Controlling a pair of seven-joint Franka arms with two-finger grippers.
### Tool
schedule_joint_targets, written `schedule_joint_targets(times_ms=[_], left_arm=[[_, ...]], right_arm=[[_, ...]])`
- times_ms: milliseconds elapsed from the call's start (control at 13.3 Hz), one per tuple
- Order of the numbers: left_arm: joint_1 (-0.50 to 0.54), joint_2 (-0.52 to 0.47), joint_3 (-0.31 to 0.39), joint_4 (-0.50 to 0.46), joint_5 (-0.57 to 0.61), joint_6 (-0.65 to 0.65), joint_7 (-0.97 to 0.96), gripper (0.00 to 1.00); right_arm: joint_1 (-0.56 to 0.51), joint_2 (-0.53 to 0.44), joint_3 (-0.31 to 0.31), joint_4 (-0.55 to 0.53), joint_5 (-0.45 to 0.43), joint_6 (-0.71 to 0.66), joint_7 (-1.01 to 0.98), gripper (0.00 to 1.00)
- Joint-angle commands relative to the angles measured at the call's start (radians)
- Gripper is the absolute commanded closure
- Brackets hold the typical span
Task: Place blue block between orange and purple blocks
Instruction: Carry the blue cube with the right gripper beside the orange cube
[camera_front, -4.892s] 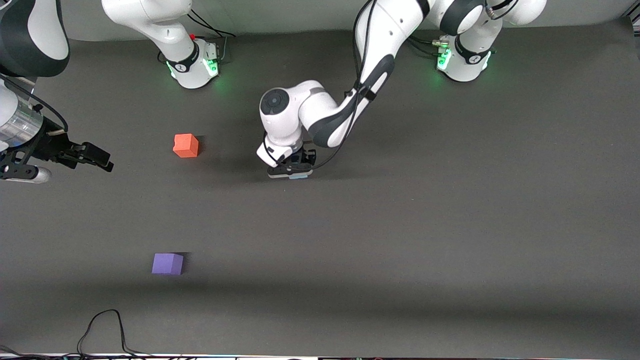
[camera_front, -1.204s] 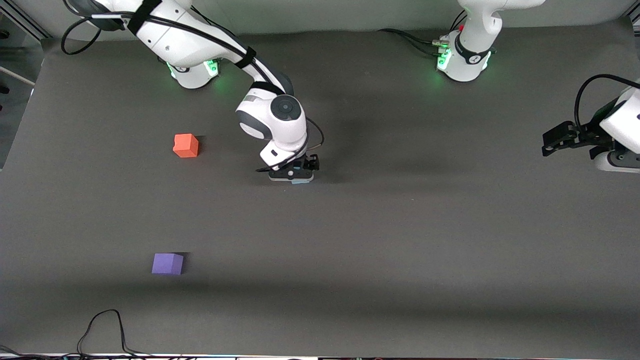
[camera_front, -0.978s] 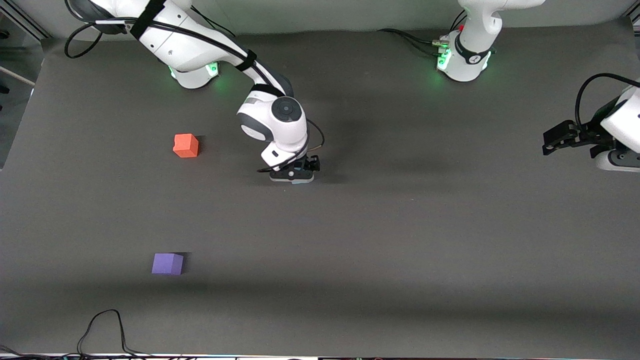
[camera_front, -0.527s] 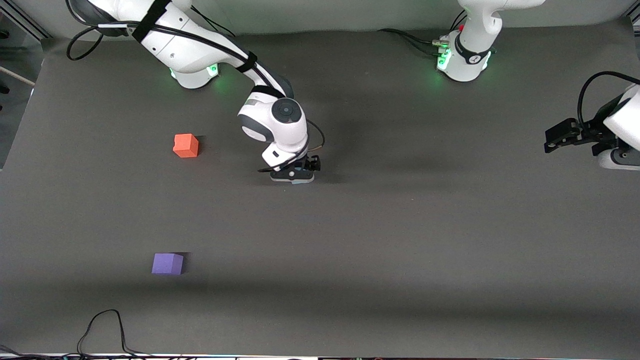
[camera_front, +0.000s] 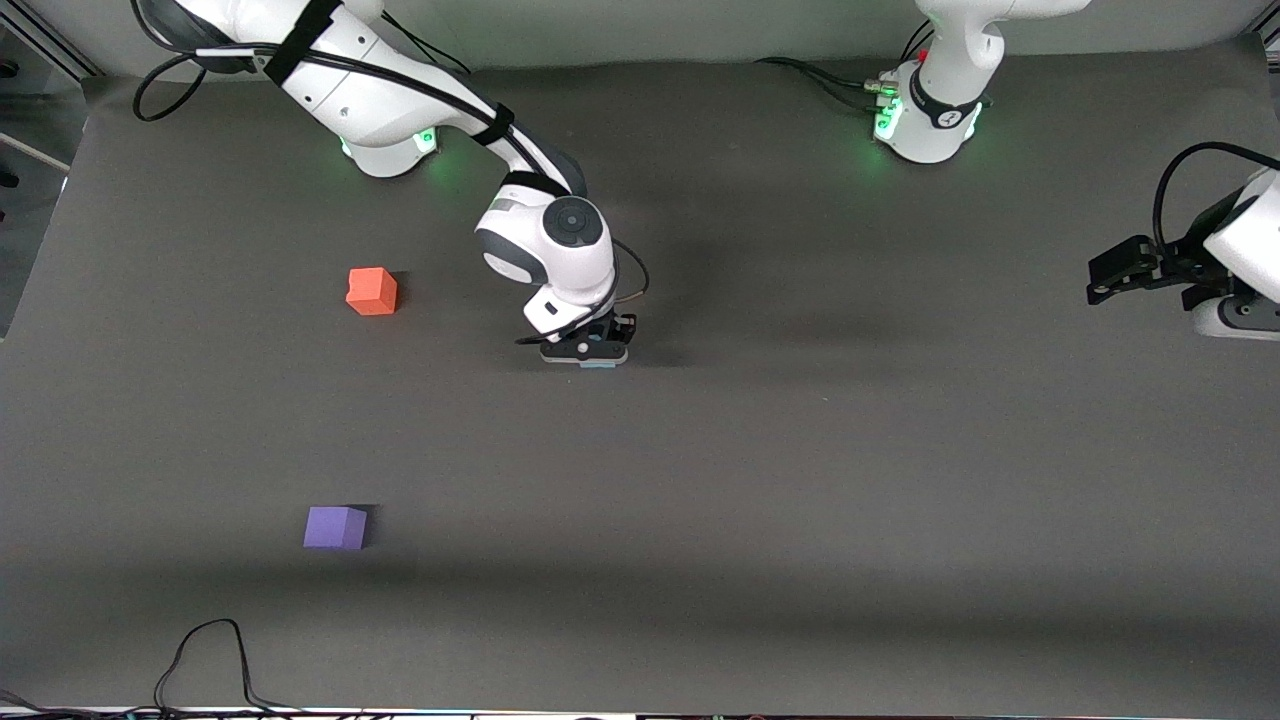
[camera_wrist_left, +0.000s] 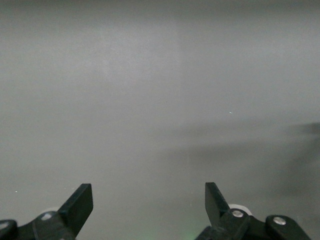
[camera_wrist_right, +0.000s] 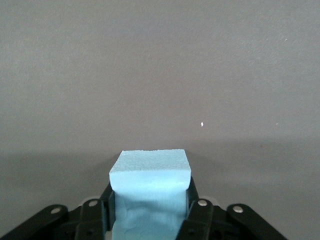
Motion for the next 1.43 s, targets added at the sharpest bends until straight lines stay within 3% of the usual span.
schedule_joint_targets(times_ms=[0, 151, 301, 527, 677, 978, 1204, 1355], left_arm=[[-0.006, -0.01, 0.0, 0.005, 0.009, -0.02, 0.018, 0.0], [-0.007, -0.004, 0.001, 0.007, 0.011, -0.015, 0.018, 0.0], [0.0, -0.004, 0.001, 0.005, 0.009, -0.015, 0.018, 0.0], [-0.001, -0.005, 0.001, 0.007, 0.009, -0.009, 0.018, 0.0], [-0.001, -0.005, 0.001, 0.005, 0.009, -0.009, 0.017, 0.0], [-0.003, -0.005, 0.001, 0.005, 0.011, -0.008, 0.017, 0.0], [-0.006, -0.004, 0.001, 0.005, 0.011, -0.003, 0.015, 0.0], [-0.007, -0.004, 0.001, 0.004, 0.011, -0.002, 0.015, 0.0]], right_arm=[[-0.055, -0.061, 0.007, -0.01, -0.008, -0.01, -0.03, 0.53], [-0.092, -0.116, 0.013, 0.002, 0.085, -0.091, -0.149, 0.53], [-0.123, -0.199, -0.019, 0.038, 0.241, -0.223, -0.383, 0.53], [-0.123, -0.344, -0.2, 0.031, 0.404, -0.305, -0.698, 0.53], [-0.121, -0.394, -0.328, 0.022, 0.434, -0.32, -0.858, 0.47], [-0.12, -0.415, -0.507, -0.116, 0.486, -0.183, -1.041, 0.47], [-0.12, -0.388, -0.548, -0.286, 0.52, 0.072, -1.112, 0.47], [-0.121, -0.353, -0.548, -0.328, 0.52, 0.151, -1.113, 0.47]])
